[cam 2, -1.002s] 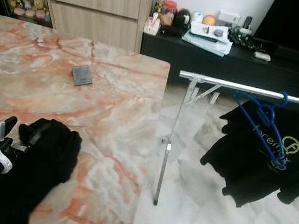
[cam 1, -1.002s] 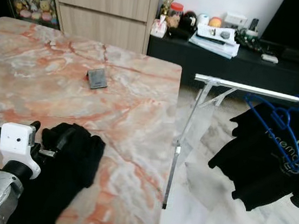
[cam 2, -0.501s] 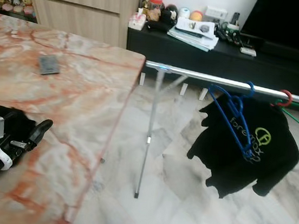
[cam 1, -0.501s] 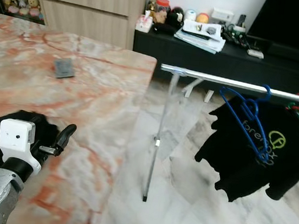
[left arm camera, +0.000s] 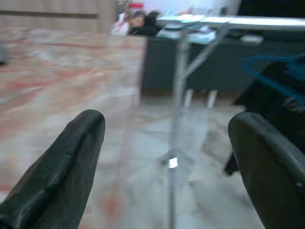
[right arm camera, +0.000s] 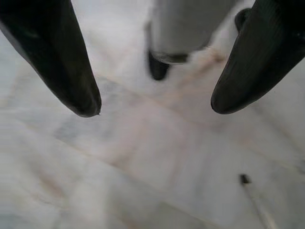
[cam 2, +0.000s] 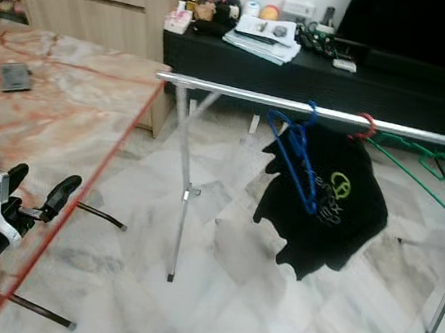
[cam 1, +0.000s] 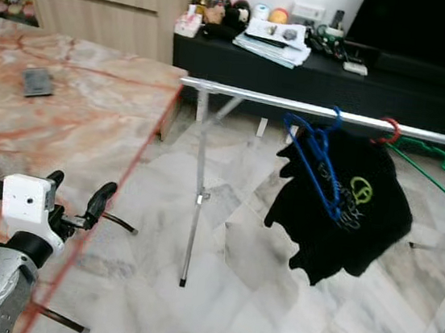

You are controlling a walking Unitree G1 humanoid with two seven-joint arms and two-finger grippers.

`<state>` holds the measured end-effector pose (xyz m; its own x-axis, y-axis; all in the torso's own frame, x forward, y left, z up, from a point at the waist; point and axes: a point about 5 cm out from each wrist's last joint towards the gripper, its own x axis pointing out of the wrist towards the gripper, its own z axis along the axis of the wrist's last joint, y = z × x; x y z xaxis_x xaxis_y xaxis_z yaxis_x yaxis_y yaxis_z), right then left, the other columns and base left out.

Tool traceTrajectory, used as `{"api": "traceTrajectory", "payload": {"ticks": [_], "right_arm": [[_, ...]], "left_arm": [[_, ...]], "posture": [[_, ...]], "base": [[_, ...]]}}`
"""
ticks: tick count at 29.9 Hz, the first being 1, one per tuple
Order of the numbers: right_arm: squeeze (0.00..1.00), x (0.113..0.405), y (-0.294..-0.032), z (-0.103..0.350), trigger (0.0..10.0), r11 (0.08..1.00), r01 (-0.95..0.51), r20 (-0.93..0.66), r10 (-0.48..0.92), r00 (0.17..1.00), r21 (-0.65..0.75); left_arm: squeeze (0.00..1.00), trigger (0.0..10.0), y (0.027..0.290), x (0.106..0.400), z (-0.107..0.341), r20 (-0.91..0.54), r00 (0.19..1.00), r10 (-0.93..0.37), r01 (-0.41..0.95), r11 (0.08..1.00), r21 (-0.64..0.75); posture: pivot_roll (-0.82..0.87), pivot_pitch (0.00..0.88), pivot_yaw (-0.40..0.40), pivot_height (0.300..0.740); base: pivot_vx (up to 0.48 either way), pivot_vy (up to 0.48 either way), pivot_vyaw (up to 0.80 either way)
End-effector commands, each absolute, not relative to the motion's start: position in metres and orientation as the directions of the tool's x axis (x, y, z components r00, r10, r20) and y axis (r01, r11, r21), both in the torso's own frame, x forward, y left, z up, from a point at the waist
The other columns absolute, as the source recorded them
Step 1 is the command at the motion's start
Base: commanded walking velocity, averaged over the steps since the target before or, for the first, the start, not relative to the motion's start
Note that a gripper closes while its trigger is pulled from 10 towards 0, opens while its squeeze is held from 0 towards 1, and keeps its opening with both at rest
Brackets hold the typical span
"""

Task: Hang hanger

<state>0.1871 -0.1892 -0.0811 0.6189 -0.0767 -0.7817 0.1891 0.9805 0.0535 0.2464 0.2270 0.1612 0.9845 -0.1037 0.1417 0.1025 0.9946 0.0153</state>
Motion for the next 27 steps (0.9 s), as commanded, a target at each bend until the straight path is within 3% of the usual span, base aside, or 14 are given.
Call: {"api": "traceTrajectory", "payload": {"ticks": [1,11,27], "right_arm": [[0.00,0.187,-0.186,-0.082,10.0,0.980,0.188,-0.785,-0.071,0.616,0.058],[0.00,0.187,-0.185,-0.082,10.0,0.979,0.193,-0.785,-0.073,0.616,0.060],[0.00,0.185,-0.183,-0.083,10.0,0.980,0.190,-0.787,-0.066,0.614,0.066]], "left_arm": [[0.00,10.0,0.230,0.246,0.160,0.130,0.987,-0.097,0.094,0.995,0.030],[0.00,10.0,0.222,0.251,0.153,0.104,0.986,-0.134,0.132,0.991,0.021],[0.00,10.0,0.227,0.255,0.131,0.023,0.991,-0.128,0.128,0.992,0.010]], "posture": [[0.05,0.150,-0.044,0.740],[0.05,0.144,-0.038,0.740],[0.06,0.109,-0.031,0.740]], "base": [[0.000,-0.364,0.00],[0.000,-0.322,0.00],[0.000,0.000,0.00]]}}
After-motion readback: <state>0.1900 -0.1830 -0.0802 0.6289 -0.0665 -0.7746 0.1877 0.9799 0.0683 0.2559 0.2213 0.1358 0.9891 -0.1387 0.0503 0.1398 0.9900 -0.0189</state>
